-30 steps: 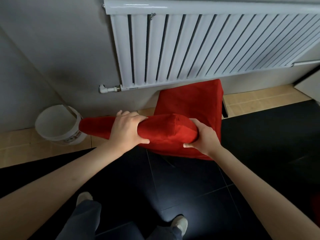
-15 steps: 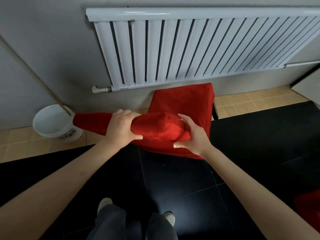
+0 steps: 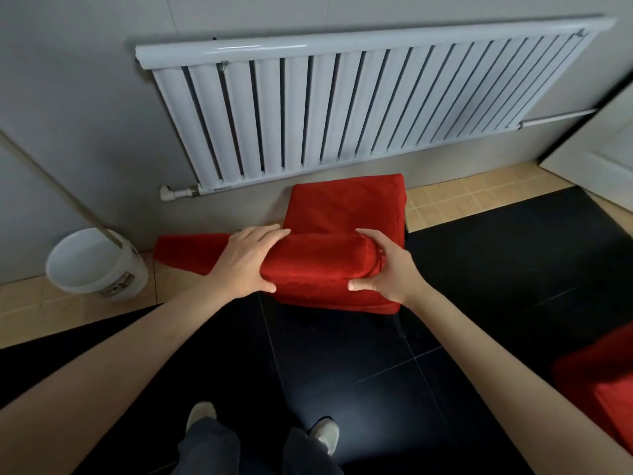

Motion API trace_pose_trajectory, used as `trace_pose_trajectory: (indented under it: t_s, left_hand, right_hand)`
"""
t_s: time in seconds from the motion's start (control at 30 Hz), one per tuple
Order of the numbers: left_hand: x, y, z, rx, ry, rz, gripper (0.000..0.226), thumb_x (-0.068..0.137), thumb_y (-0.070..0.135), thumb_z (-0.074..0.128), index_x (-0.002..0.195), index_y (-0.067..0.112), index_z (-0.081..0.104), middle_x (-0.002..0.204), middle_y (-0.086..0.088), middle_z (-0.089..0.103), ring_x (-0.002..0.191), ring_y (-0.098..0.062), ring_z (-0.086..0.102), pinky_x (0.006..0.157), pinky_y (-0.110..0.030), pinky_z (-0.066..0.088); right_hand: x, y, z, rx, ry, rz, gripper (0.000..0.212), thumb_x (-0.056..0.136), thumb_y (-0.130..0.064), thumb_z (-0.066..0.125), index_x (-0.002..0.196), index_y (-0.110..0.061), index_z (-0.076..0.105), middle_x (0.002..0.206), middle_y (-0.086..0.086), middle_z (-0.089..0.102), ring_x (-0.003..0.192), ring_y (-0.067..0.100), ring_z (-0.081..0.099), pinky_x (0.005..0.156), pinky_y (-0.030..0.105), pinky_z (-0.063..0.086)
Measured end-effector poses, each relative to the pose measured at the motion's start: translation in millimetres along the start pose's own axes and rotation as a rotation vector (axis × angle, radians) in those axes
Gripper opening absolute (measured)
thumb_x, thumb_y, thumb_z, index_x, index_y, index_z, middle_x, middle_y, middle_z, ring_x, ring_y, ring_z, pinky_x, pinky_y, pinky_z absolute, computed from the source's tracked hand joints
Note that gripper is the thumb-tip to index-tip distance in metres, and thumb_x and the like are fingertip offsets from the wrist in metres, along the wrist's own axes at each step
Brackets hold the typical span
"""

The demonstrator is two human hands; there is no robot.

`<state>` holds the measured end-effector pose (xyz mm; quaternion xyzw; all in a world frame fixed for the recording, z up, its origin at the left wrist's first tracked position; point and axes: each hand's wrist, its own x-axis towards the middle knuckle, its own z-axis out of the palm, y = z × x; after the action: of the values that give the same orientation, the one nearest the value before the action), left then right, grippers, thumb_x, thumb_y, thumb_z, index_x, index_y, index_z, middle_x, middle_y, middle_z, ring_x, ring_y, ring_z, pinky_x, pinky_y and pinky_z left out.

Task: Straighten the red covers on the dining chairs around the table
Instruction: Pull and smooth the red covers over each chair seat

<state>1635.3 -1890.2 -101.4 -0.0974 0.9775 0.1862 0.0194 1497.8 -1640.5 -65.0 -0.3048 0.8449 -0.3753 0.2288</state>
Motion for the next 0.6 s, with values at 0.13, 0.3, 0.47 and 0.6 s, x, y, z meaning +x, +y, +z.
trace_pose_trajectory:
  t_s: [0.13, 0.3, 0.47, 0.6]
  left_hand:
    - [1, 2, 11, 0.016, 0.020, -0.114, 0.098, 0.059, 0.032, 0.090, 0.142, 0.025, 0.039, 0.145, 0.001, 0.045, 0.134, -0.023, 0.040, 0.109, -0.048, 0.031]
    - [21, 31, 18, 0.006, -0.007, -0.041, 0.101, 0.051, 0.045, 0.090, 0.139, 0.025, 0.043, 0.138, 0.000, 0.053, 0.127, -0.023, 0.048, 0.109, -0.046, 0.030]
    - [34, 49, 18, 0.137, -0.144, -0.003, 0.099, 0.060, 0.039, 0.088, 0.143, 0.030, 0.034, 0.144, 0.005, 0.045, 0.132, -0.021, 0.042, 0.112, -0.057, 0.019]
    - [47, 67, 22, 0.100, -0.185, 0.063, 0.094, 0.060, 0.045, 0.086, 0.141, 0.032, 0.039, 0.135, 0.007, 0.054, 0.123, -0.018, 0.050, 0.106, -0.052, 0.031]
  right_hand:
    - [-12, 4, -14, 0.023, 0.018, 0.044, 0.125, 0.050, -0.025, 0.095, 0.151, -0.033, 0.021, 0.145, 0.000, 0.043, 0.137, 0.018, 0.038, 0.113, 0.039, 0.029]
    - [-27, 13, -23, -0.050, 0.073, 0.034, 0.141, 0.050, -0.033, 0.095, 0.153, -0.038, -0.001, 0.153, 0.002, 0.034, 0.141, 0.021, 0.031, 0.114, 0.043, 0.029]
    - [-41, 33, -42, -0.125, 0.164, 0.046, 0.132, 0.052, -0.032, 0.094, 0.152, -0.040, 0.009, 0.148, 0.002, 0.040, 0.136, 0.022, 0.039, 0.108, 0.041, 0.036]
    - [-50, 52, -56, -0.182, 0.230, 0.074, 0.119, 0.052, -0.031, 0.094, 0.150, -0.035, 0.026, 0.145, 0.002, 0.043, 0.133, 0.022, 0.042, 0.106, 0.035, 0.036]
